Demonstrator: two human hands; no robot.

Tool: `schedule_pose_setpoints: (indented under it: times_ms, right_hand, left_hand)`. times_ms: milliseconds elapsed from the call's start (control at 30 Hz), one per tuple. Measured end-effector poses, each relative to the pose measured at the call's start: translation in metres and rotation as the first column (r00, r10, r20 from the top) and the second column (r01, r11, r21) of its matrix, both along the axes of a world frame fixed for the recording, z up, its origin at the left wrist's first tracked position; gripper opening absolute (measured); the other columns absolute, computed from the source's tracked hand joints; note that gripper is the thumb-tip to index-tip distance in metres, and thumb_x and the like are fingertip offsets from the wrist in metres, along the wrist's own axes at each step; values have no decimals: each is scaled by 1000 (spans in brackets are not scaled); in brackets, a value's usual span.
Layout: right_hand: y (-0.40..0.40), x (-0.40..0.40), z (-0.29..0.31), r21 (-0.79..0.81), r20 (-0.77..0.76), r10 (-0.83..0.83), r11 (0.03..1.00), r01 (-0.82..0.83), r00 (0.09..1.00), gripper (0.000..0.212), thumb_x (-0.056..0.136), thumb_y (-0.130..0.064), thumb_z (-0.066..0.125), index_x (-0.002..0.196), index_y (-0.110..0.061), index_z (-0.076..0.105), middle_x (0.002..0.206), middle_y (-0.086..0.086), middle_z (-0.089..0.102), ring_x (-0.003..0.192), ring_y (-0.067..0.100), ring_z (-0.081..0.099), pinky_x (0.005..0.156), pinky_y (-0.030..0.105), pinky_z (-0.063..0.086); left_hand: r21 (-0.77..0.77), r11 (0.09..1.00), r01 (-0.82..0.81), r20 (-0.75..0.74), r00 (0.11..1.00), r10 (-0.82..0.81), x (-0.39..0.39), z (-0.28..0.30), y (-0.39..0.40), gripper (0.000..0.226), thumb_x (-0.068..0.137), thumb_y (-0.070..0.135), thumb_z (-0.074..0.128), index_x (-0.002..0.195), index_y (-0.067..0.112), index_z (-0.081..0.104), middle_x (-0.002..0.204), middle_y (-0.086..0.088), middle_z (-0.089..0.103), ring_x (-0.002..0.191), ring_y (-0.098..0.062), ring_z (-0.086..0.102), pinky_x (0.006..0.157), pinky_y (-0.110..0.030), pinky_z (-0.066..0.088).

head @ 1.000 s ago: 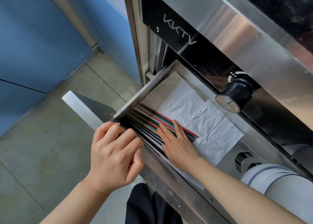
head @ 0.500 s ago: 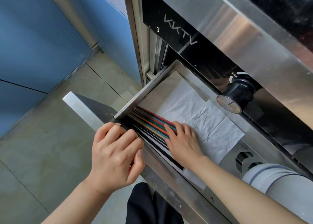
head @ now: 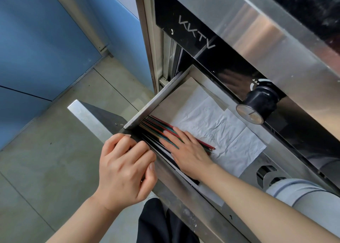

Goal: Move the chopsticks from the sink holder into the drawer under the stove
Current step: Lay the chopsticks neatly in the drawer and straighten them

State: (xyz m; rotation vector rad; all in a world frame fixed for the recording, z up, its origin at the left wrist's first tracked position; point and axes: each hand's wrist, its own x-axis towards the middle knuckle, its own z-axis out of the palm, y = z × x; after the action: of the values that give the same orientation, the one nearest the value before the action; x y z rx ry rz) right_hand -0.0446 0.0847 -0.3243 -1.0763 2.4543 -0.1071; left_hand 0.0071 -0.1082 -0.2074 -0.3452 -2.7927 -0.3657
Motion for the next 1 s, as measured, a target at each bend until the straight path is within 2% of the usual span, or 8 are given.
schedule_pose_setpoints:
  times_ms: [233,433,600,767,867,1000]
  right_hand:
    - [-35,-21,-19,17,43,98,995,-99,994,57,98,-38,33,150,-18,19,158,0,21,146,24,10,119,43,10]
    - [-38,-18,-19,52,35,-54,997,52,998,65,97,-43,33,151,-13,12,160,5,15,147,24,5,117,47,10]
    - [-47,-15,-17,50,78,-103,994,100,992,64,98,-44,32,150,-13,13,160,5,13,147,26,3,118,51,9]
    - [-46,-22,-16,43,62,-158,987,155,985,59,97,-39,36,148,-16,20,158,1,17,147,27,2,116,50,13]
    - [-44,-27,-13,16,49,-174,985,173,984,55,96,-35,38,146,-16,24,157,4,19,146,29,4,115,48,18]
    - [-38,-24,-12,21,65,-172,985,171,983,57,97,-34,38,148,-14,20,158,6,16,147,28,4,116,48,18]
  left_hand:
    - [-9,1000,3,8,1000,-3,0,0,0,42,91,23,32,60,14,59,64,-1,57,64,-26,47,80,-36,37]
    - [-15,1000,3,12,1000,-2,1,-1,0,43,92,24,31,61,14,59,65,-2,58,64,-26,48,82,-36,36]
    - [-19,1000,5,15,1000,-4,1,0,0,43,92,24,31,61,14,59,65,-2,57,63,-27,48,81,-36,36]
    - [-26,1000,8,25,1000,-7,0,2,0,43,92,24,31,61,14,60,65,-1,58,63,-27,49,81,-36,36]
    - [-26,1000,7,28,1000,-7,1,2,0,41,91,23,33,62,14,60,65,-1,57,63,-27,49,82,-36,36]
    - [-21,1000,4,17,1000,-4,1,2,0,42,92,23,32,62,15,60,65,-1,57,64,-26,48,82,-35,35]
